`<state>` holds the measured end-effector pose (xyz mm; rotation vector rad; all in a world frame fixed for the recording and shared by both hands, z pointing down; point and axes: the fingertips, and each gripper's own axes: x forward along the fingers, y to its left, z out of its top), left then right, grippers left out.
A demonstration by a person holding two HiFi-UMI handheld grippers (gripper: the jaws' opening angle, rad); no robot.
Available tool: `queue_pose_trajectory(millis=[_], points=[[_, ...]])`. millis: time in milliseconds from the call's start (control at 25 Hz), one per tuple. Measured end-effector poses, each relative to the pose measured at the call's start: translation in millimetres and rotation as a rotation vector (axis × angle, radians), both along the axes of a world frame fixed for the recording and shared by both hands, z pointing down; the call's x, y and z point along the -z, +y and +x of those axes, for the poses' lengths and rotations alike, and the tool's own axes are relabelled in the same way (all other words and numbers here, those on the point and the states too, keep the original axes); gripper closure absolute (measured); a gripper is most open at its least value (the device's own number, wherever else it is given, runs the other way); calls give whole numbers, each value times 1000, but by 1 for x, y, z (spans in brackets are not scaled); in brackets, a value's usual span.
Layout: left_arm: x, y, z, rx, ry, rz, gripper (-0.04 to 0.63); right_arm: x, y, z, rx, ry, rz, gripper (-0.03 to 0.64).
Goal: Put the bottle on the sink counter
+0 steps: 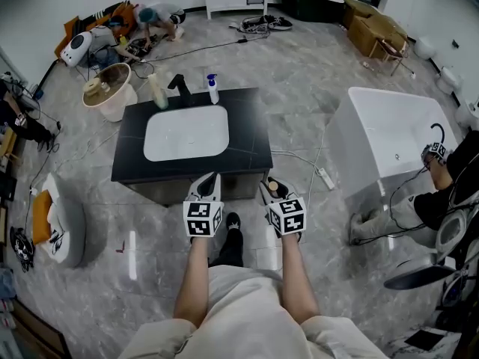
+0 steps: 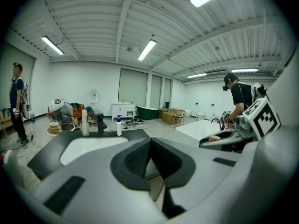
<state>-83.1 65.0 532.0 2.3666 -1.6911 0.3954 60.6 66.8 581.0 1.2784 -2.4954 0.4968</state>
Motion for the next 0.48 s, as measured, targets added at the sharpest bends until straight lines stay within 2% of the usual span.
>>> queue_pose_trajectory(millis=[480], points=[[-1, -94, -32, 0, 18, -17, 589, 3, -95, -30, -9, 11, -7, 512]])
